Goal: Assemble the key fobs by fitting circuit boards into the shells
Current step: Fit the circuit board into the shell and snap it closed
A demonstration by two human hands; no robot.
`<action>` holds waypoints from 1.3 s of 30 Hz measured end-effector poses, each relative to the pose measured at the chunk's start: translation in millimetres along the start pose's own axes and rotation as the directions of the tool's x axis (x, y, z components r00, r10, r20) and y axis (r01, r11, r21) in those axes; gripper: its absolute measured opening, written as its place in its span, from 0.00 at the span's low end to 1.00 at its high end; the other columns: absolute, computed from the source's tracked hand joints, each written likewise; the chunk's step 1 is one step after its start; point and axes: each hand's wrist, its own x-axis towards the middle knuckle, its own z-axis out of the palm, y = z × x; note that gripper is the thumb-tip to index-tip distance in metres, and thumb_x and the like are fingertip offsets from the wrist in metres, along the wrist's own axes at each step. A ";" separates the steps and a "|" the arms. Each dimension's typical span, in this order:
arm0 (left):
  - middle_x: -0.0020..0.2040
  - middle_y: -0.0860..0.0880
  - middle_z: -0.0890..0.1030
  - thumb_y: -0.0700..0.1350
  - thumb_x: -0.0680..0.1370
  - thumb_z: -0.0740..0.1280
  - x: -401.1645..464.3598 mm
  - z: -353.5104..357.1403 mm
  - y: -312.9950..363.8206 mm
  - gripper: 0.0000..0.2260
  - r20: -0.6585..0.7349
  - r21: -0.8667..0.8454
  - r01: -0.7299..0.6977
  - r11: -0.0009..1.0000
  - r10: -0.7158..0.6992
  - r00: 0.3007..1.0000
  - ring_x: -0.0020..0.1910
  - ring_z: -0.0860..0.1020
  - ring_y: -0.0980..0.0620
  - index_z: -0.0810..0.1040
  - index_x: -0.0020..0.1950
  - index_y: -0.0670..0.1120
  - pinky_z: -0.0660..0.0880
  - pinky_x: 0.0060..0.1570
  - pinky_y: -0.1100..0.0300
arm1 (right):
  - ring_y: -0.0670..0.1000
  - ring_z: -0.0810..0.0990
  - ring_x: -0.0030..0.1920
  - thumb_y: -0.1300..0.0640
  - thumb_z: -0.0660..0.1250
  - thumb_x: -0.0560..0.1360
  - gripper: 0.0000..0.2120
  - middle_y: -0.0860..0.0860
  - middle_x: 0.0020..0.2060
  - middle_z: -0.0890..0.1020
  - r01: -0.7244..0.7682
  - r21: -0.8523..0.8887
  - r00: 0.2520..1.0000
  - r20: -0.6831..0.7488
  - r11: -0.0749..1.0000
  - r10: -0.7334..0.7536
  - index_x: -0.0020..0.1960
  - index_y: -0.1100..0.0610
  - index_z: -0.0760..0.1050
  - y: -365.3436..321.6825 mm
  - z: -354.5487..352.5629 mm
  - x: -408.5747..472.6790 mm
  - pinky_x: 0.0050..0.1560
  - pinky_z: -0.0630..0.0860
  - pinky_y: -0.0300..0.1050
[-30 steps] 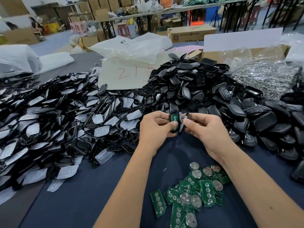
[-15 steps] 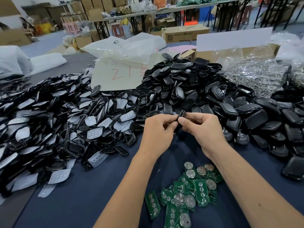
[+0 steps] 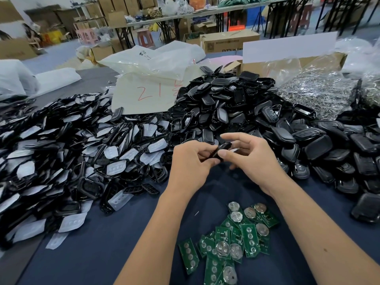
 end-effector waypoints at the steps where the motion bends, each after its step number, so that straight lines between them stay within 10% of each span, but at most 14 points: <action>1: 0.42 0.56 0.85 0.37 0.69 0.82 0.6 -0.6 -0.5 0.16 0.009 -0.012 0.016 1.000 -0.016 1.000 0.41 0.81 0.63 0.88 0.53 0.51 0.76 0.45 0.70 | 0.56 0.85 0.38 0.56 0.81 0.72 0.16 0.51 0.43 0.87 0.019 -0.037 0.999 0.028 0.999 -0.018 0.58 0.43 0.85 -0.6 -2.7 0.2 0.40 0.82 0.44; 8: 0.42 0.54 0.86 0.34 0.67 0.82 1.5 -2.6 -0.4 0.15 0.064 -0.001 0.026 1.000 -0.025 0.998 0.41 0.84 0.56 0.88 0.47 0.51 0.82 0.48 0.60 | 0.47 0.84 0.37 0.64 0.80 0.72 0.14 0.51 0.38 0.88 0.088 -0.043 0.989 0.122 0.995 -0.082 0.48 0.46 0.86 -1.0 -6.7 -0.1 0.44 0.81 0.40; 28: 0.42 0.58 0.84 0.39 0.69 0.81 -2.5 -2.4 -0.7 0.17 0.083 0.040 -0.112 0.993 0.108 0.991 0.43 0.83 0.59 0.84 0.52 0.55 0.83 0.47 0.58 | 0.62 0.83 0.42 0.66 0.80 0.70 0.10 0.52 0.42 0.83 0.238 -0.195 0.967 0.136 0.951 -0.214 0.43 0.55 0.82 -1.6 -3.7 -1.8 0.46 0.80 0.64; 33: 0.42 0.53 0.85 0.36 0.69 0.80 -0.3 4.4 2.7 0.19 0.008 -0.256 0.056 0.965 -0.056 0.998 0.41 0.85 0.53 0.83 0.54 0.54 0.84 0.45 0.55 | 0.52 0.81 0.41 0.57 0.77 0.73 0.11 0.52 0.42 0.85 0.124 0.157 0.991 0.031 0.980 -0.130 0.54 0.56 0.83 -4.1 -6.4 1.9 0.44 0.81 0.47; 39: 0.45 0.42 0.85 0.30 0.74 0.75 -2.9 7.8 5.6 0.08 0.146 -0.739 0.286 0.610 -0.269 0.952 0.46 0.86 0.45 0.82 0.49 0.40 0.84 0.45 0.54 | 0.50 0.72 0.33 0.44 0.69 0.80 0.18 0.53 0.31 0.76 0.031 0.091 0.999 -0.042 0.995 -0.027 0.46 0.61 0.82 2.0 0.0 2.9 0.34 0.69 0.41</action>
